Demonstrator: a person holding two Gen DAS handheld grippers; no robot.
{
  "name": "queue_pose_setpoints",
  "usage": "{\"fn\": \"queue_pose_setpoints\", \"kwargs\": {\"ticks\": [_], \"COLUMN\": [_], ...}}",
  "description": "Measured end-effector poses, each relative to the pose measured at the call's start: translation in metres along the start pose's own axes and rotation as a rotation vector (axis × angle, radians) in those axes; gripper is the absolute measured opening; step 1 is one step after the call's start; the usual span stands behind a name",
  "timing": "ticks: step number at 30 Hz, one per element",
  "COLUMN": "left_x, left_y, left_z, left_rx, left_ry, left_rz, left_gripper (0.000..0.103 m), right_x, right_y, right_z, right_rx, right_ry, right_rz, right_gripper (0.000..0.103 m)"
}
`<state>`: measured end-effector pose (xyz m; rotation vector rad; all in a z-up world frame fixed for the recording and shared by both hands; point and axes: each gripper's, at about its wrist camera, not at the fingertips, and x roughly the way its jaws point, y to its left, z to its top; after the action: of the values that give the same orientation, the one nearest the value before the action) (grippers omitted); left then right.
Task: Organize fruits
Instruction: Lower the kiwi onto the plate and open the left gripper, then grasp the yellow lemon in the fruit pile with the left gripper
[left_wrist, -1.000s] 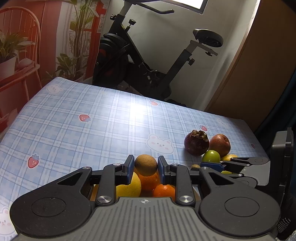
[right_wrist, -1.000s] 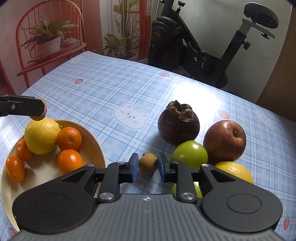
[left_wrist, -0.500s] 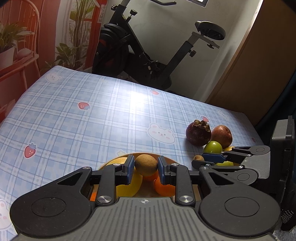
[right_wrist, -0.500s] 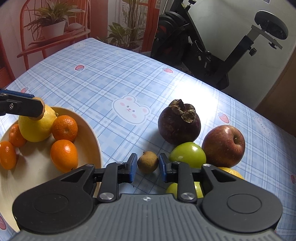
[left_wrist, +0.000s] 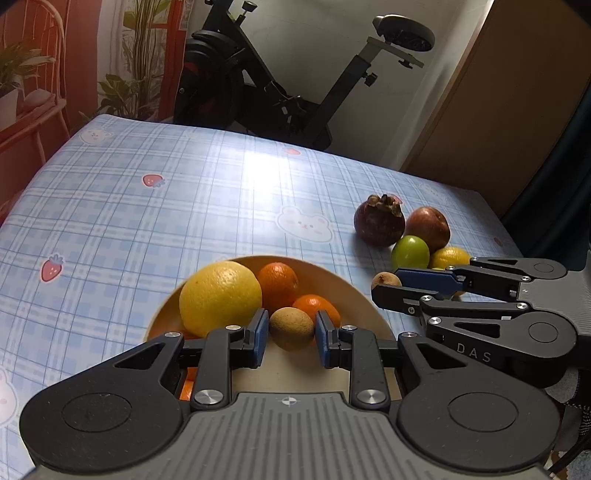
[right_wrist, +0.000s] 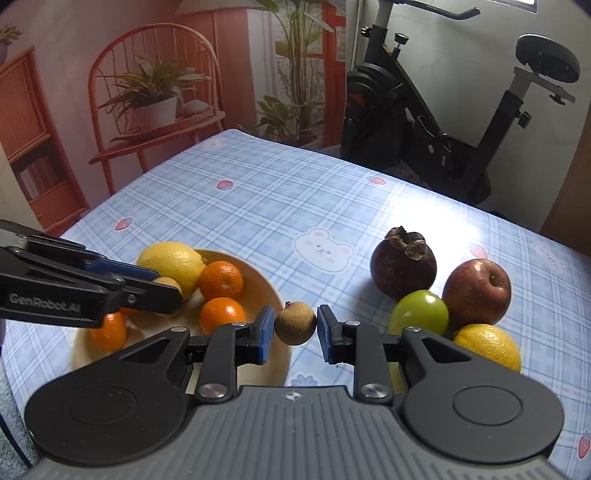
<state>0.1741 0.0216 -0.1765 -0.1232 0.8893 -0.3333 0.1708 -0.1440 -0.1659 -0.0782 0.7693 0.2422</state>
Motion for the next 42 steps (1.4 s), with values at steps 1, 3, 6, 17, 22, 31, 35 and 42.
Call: {"fn": "queue_pose_setpoints", "kwargs": {"ticks": [1,3,6,17,22,31,35,42], "left_x": [0.001,0.004,0.010,0.026,0.029,0.011,0.002,-0.001], "left_y": [0.000,0.000,-0.002,-0.009,-0.013,-0.020,-0.035,-0.067], "left_z": [-0.002,-0.006,-0.009,-0.007,-0.005,-0.003,0.006,0.022], "left_rx": [0.002,0.004,0.027,0.066,0.081,0.077,0.108,0.161], "left_ry": [0.008,0.018,0.021,0.009,0.001,-0.067,-0.113,-0.169], "left_rz": [0.005,0.015,0.037,0.076,0.079,0.082,0.078,0.046], "left_gripper": [0.029,0.029,0.029,0.029,0.030,0.037,0.037,0.037], "right_x": [0.001,0.005,0.012,0.012,0.012,-0.013,-0.027,-0.048], "right_y": [0.004,0.005,0.003,0.004,0.001,-0.013,-0.025,-0.059], "right_z": [-0.002,-0.003,-0.005,-0.010,-0.011,-0.006,-0.004,-0.014], "right_rx": [-0.012,-0.019,-0.001,0.005,0.026,0.058,0.078,0.149], "right_ry": [-0.001,0.000,0.015,0.002,-0.004,-0.073,-0.111,-0.161], "right_rz": [0.009,0.016,0.028,0.059,0.067,0.026,-0.011,-0.083], "right_gripper": [0.028,0.028,0.028,0.028,0.028,0.028,0.029,0.029]}}
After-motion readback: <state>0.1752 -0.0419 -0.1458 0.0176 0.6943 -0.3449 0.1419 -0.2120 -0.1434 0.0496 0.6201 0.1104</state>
